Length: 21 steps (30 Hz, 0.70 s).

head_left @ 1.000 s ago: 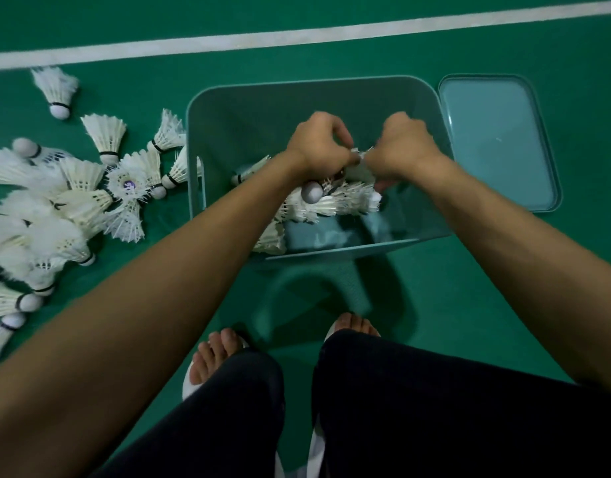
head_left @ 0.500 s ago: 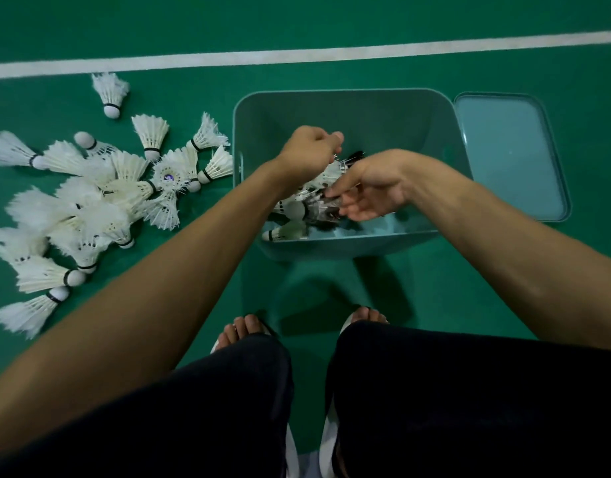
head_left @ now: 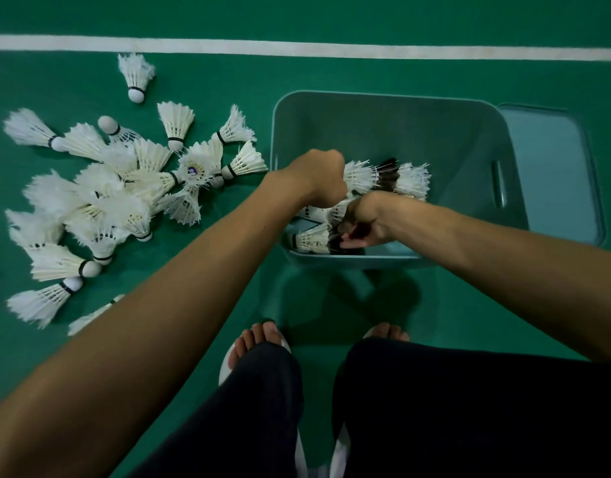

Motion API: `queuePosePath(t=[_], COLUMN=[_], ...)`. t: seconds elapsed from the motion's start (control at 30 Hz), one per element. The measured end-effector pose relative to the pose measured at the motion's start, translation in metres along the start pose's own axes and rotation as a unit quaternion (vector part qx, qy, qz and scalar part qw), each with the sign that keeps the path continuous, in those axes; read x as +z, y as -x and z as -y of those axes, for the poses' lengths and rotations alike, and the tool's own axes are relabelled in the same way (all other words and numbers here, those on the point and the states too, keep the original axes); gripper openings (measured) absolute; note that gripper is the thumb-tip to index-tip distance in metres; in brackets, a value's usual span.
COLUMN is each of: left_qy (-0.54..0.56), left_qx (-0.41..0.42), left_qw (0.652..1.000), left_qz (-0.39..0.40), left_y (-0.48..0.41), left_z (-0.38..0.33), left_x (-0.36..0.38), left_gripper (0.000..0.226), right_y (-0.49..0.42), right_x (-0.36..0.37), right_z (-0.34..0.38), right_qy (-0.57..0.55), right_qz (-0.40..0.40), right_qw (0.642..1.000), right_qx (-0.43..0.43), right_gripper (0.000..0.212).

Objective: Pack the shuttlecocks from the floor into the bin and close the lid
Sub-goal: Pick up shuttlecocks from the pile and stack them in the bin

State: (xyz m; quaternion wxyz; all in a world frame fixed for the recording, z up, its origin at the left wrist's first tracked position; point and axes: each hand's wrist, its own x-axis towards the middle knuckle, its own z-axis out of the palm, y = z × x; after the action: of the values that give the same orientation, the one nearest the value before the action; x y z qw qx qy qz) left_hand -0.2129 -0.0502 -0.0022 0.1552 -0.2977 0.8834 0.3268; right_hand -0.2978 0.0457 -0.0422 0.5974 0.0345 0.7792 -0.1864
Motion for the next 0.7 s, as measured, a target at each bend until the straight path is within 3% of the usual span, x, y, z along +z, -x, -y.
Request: queuePosePath(t=[0.23, 0.33, 0.37, 0.43, 0.5, 0.6, 0.7], left_qy=[-0.006, -0.012, -0.016, -0.034, -0.059, -0.091, -0.091], left_qx=[0.012, 0.016, 0.017, 0.018, 0.018, 0.017, 0.018], left_qw=[1.000, 0.999, 0.999, 0.999, 0.998, 0.995, 0.992], left_qz=[-0.024, -0.035, -0.036, -0.027, -0.005, 0.041, 0.081], left_y=[0.006, 0.011, 0.012, 0.012, 0.012, 0.012, 0.012], left_z=[0.004, -0.003, -0.004, -0.008, -0.013, -0.019, -0.017], left_x=[-0.002, -0.004, -0.004, -0.002, 0.004, 0.014, 0.027], left_gripper=[0.028, 0.029, 0.029, 0.024, 0.018, 0.013, 0.023], right_y=[0.003, 0.003, 0.004, 0.003, 0.009, 0.017, 0.025], right_x=[0.002, 0.003, 0.002, -0.005, -0.013, -0.021, -0.039], right_z=[-0.002, -0.002, -0.001, 0.000, 0.000, -0.002, -0.002], right_qy=[0.115, 0.143, 0.187, 0.309, 0.365, 0.417, 0.380], right_qz=[-0.056, -0.077, -0.105, -0.160, -0.202, -0.166, -0.097], right_qw=[0.992, 0.986, 0.976, 0.932, 0.896, 0.873, 0.905], right_qx=[-0.006, -0.021, -0.041, -0.101, -0.156, -0.191, -0.168], right_gripper=[0.032, 0.014, 0.005, 0.032, 0.040, 0.043, 0.030])
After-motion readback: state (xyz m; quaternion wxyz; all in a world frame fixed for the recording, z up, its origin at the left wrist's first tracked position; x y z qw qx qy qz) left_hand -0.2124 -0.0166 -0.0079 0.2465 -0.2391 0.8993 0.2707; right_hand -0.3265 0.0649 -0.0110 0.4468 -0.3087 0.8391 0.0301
